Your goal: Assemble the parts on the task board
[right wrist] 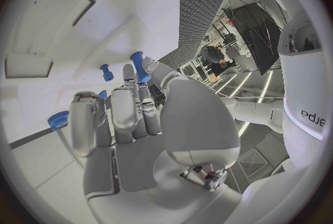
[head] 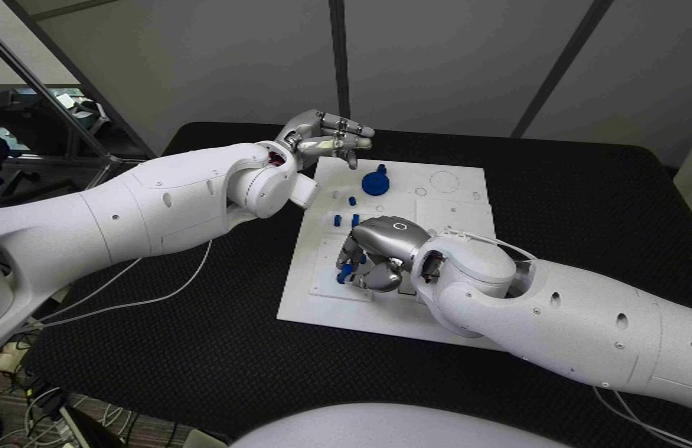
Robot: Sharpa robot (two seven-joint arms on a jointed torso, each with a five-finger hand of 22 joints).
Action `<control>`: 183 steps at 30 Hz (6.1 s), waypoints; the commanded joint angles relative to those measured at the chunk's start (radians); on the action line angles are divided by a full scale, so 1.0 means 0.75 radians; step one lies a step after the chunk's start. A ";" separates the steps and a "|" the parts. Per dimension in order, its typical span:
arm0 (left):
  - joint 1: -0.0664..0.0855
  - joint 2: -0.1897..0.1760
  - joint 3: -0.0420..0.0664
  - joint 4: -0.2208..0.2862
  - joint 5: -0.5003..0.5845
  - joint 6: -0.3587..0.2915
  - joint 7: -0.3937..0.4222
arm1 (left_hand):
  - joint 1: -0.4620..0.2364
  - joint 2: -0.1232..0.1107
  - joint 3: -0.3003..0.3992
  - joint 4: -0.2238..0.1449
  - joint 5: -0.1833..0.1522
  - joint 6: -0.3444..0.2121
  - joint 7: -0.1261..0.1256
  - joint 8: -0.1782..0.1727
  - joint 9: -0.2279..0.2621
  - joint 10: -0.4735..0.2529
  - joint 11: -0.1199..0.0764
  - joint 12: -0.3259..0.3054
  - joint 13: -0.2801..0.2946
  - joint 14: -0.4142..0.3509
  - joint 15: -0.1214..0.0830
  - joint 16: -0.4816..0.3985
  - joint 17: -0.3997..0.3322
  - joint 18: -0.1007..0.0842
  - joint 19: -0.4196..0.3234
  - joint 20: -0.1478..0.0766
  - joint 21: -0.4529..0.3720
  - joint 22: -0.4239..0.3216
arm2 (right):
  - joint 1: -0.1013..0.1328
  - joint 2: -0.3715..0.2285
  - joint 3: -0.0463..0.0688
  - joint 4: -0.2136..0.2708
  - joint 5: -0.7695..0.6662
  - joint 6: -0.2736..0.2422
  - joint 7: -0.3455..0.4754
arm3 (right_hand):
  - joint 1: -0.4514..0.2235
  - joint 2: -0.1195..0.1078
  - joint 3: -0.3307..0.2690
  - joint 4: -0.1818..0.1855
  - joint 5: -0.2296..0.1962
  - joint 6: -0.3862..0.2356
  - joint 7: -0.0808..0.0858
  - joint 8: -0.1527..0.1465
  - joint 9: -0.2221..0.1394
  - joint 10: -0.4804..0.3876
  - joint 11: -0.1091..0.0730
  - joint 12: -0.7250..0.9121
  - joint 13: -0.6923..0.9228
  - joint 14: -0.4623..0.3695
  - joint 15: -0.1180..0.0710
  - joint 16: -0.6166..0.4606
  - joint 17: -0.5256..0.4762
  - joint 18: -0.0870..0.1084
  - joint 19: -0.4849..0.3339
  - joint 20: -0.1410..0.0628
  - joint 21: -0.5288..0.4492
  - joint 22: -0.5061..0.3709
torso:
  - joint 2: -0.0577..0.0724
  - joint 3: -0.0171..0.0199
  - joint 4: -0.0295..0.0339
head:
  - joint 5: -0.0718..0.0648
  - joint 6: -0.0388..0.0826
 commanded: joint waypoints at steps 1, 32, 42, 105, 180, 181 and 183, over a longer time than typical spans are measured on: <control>0.002 0.001 0.001 0.001 0.006 0.012 0.001 | 0.002 0.015 -0.004 -0.003 -0.006 0.004 0.006 -0.007 -0.002 -0.004 0.009 0.008 -0.002 -0.004 0.003 -0.005 -0.002 -0.016 -0.006 0.003 -0.006 -0.002 | 0.000 0.007 -0.001 -0.003 -0.012 0.012 0.001 | -0.024 -0.019 -0.008 0.006 -0.016 -0.039 0.000 -0.004 -0.012 -0.034 0.005 -0.002 -0.003 0.009 0.011 -0.001 -0.004 -0.007 0.031 0.014 -0.008 0.156 | 0.000 -0.0005 0.0008 | -0.001 -0.001; 0.002 -0.012 0.001 0.001 0.006 0.016 -0.006 | 0.002 0.018 -0.006 -0.004 -0.007 0.003 0.006 -0.008 -0.003 -0.005 0.009 0.008 -0.002 -0.005 0.004 -0.008 -0.003 -0.016 -0.007 0.004 -0.008 -0.002 | 0.003 -0.258 0.002 0.202 0.103 -0.215 0.026 | -0.042 -0.068 -0.076 0.011 -0.026 -0.158 -0.007 0.020 -0.008 -0.053 0.002 0.012 0.018 0.001 0.011 -0.010 -0.034 -0.001 0.022 0.019 -0.027 0.142 | -0.004 -0.0009 -0.0020 | -0.024 0.018; 0.002 -0.032 -0.001 0.011 0.006 0.011 -0.005 | 0.002 0.018 -0.006 -0.004 -0.007 0.003 0.006 -0.008 -0.003 -0.005 0.009 0.008 -0.002 -0.005 0.004 -0.008 -0.003 -0.016 -0.007 0.004 -0.008 -0.002 | 0.014 -0.598 0.027 0.348 0.463 -0.313 -0.118 | -0.154 -0.087 -0.258 0.130 -0.022 0.053 -0.065 0.094 0.050 0.265 -0.075 0.200 0.158 0.028 -0.047 0.061 0.068 -0.024 0.071 -0.029 0.054 0.225 | -0.008 -0.0008 -0.0209 | -0.096 0.038; -0.001 -0.044 -0.013 0.020 0.006 0.014 -0.002 | -0.002 0.020 -0.010 -0.004 -0.008 0.004 0.006 -0.008 -0.004 -0.006 0.009 0.008 -0.003 -0.003 0.005 -0.012 -0.004 -0.016 -0.007 0.004 -0.011 -0.003 | -0.082 -0.571 0.030 0.338 0.230 -0.176 -0.605 | -0.025 -0.039 -0.524 0.472 0.238 0.024 -0.125 0.166 0.702 0.181 -0.133 1.346 1.394 0.054 -0.098 0.200 0.272 -0.062 0.143 -0.083 0.178 0.351 | -0.015 -0.0064 -0.0292 | -0.130 0.019; -0.002 -0.041 -0.013 0.020 0.006 0.016 -0.010 | -0.002 0.021 -0.011 -0.003 -0.008 0.004 0.006 -0.008 -0.004 -0.006 0.009 0.008 -0.003 -0.003 0.005 -0.013 -0.005 -0.016 -0.007 0.005 -0.012 -0.003 | -0.080 -0.420 0.035 0.343 0.303 -0.316 -0.588 | -0.056 0.017 -0.677 0.344 -0.038 0.149 -0.163 0.126 0.926 0.192 -0.163 1.257 1.375 0.051 -0.122 0.195 0.271 -0.062 0.143 -0.108 0.178 0.351 | -0.014 -0.0066 -0.0286 | -0.115 0.021; -0.002 -0.041 -0.013 0.020 0.006 0.016 -0.010 | -0.002 0.021 -0.011 -0.003 -0.008 0.004 0.006 -0.008 -0.004 -0.006 0.009 0.008 -0.003 -0.003 0.005 -0.013 -0.005 -0.016 -0.007 0.005 -0.012 -0.003 | -0.080 -0.426 0.035 0.345 0.299 -0.318 -0.586 | -0.042 0.021 -0.677 0.333 -0.030 0.149 -0.163 0.124 0.928 0.192 -0.163 1.254 1.373 0.051 -0.123 0.194 0.269 -0.062 0.143 -0.108 0.178 0.351 | -0.014 -0.0065 -0.0287 | -0.116 0.022; -0.002 -0.042 -0.013 0.020 0.006 0.016 -0.010 | -0.002 0.021 -0.011 -0.003 -0.008 0.004 0.006 -0.008 -0.004 -0.006 0.009 0.008 -0.003 -0.003 0.005 -0.013 -0.005 -0.016 -0.007 0.005 -0.012 -0.003 | -0.080 -0.439 0.035 0.348 0.295 -0.329 -0.580 | -0.032 0.029 -0.680 0.322 -0.020 0.147 -0.163 0.121 0.930 0.190 -0.163 1.247 1.369 0.051 -0.122 0.193 0.267 -0.062 0.143 -0.108 0.178 0.351 | -0.015 -0.0064 -0.0289 | -0.118 0.023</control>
